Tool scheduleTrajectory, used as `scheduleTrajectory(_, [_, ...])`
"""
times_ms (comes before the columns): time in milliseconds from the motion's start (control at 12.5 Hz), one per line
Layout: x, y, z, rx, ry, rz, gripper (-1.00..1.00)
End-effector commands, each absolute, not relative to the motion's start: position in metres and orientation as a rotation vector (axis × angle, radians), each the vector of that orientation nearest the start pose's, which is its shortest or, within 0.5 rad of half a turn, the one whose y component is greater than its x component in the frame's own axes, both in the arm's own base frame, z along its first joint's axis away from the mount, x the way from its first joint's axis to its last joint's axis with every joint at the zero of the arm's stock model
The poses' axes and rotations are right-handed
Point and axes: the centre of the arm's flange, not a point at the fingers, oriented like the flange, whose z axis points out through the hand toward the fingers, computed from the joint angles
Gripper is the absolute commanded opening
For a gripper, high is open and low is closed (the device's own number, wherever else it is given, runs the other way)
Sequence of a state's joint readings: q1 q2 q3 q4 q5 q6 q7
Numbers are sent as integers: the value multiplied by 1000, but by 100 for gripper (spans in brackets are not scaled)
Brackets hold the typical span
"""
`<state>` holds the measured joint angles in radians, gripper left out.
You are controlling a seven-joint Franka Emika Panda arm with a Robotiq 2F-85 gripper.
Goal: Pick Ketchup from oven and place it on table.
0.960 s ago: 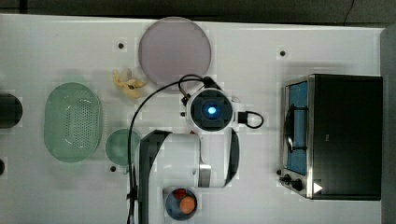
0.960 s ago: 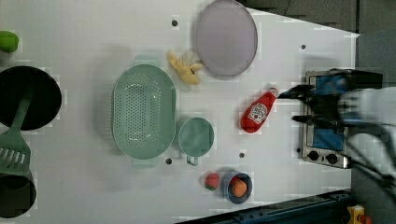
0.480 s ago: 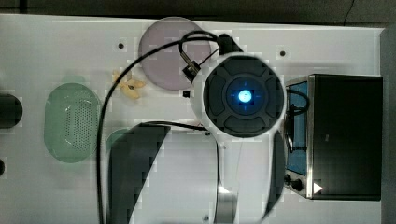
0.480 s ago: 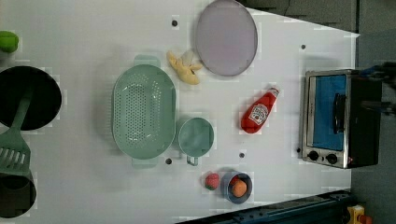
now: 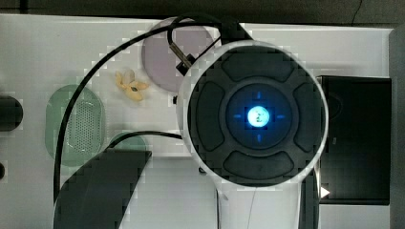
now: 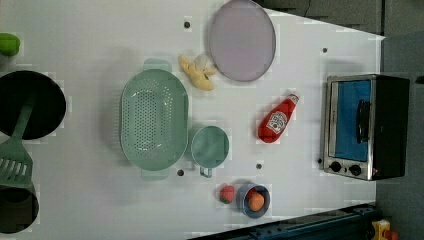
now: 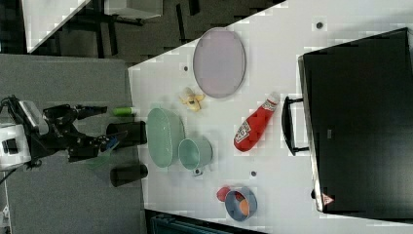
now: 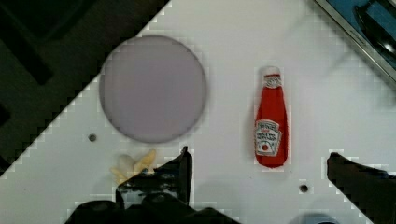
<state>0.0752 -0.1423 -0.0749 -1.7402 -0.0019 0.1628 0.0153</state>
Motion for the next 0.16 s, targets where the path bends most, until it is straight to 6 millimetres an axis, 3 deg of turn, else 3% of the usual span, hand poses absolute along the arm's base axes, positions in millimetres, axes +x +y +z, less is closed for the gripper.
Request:
scheduleTrajectory(80, [529,-10,615,-2813,1282,-91,100])
scheduleTrajectory(160, [529,-10,614,-2814,1283,-88,100])
